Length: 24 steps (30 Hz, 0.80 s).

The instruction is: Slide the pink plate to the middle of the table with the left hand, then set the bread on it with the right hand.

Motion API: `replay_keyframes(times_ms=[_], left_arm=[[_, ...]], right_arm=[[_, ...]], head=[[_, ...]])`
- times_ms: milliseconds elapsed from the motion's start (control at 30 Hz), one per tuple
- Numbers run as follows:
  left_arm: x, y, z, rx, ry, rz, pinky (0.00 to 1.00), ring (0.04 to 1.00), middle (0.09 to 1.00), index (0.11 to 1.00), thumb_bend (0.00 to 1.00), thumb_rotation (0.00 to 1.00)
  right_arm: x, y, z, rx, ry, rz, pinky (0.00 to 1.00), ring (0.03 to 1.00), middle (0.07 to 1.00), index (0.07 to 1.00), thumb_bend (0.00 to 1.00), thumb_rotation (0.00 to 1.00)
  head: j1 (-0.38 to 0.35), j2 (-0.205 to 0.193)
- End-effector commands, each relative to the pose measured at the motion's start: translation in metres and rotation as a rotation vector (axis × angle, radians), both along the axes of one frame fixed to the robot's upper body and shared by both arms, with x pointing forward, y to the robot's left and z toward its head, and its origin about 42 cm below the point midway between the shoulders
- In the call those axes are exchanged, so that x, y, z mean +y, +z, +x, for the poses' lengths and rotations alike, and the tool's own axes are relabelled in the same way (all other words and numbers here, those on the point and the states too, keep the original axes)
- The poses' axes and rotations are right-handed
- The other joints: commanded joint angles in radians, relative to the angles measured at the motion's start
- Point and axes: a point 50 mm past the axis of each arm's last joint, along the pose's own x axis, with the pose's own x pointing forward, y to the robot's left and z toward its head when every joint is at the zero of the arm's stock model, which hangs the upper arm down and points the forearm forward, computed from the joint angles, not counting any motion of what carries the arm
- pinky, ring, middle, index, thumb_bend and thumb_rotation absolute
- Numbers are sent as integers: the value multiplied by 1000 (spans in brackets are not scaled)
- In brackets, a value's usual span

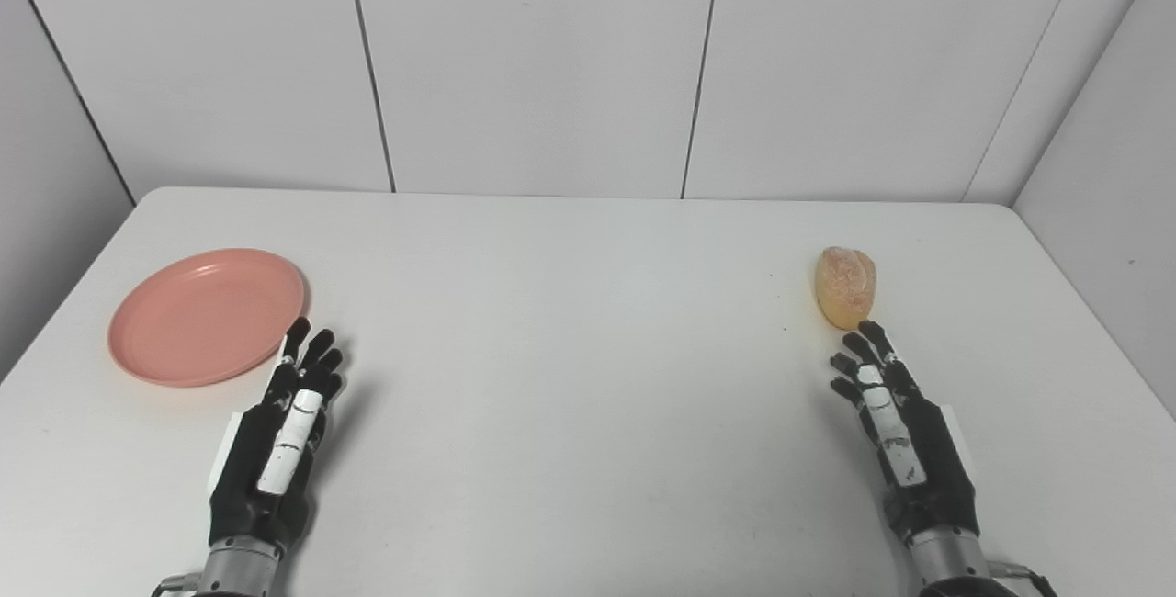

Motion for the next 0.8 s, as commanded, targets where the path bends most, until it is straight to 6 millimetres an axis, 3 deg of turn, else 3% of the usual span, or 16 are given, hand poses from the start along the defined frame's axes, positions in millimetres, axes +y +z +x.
replay_keyframes(times_ms=[0,200,367,567,767], left_arm=[[2,13,5,-73,-10,10,1000,976,973,1000,801,684],[-6,10,4,-71,-16,36,1000,976,978,1000,806,700],[-26,4,0,-59,-22,54,998,968,980,1000,795,710],[-50,-5,1,-57,-26,66,997,972,986,1000,779,727],[-66,-13,3,-61,-20,59,984,970,980,1000,718,739]], right_arm=[[2,17,8,-67,15,-5,888,895,928,930,803,802],[-7,13,7,-67,18,-14,894,903,930,929,804,812],[-28,3,5,-59,17,-32,881,898,925,924,811,824],[-52,-9,5,-54,16,-16,893,894,928,937,784,812],[-67,-20,7,-43,16,-9,898,896,927,943,783,804]], head=[[5,-1],[64,-33],[194,-89],[292,-136],[329,-172]])
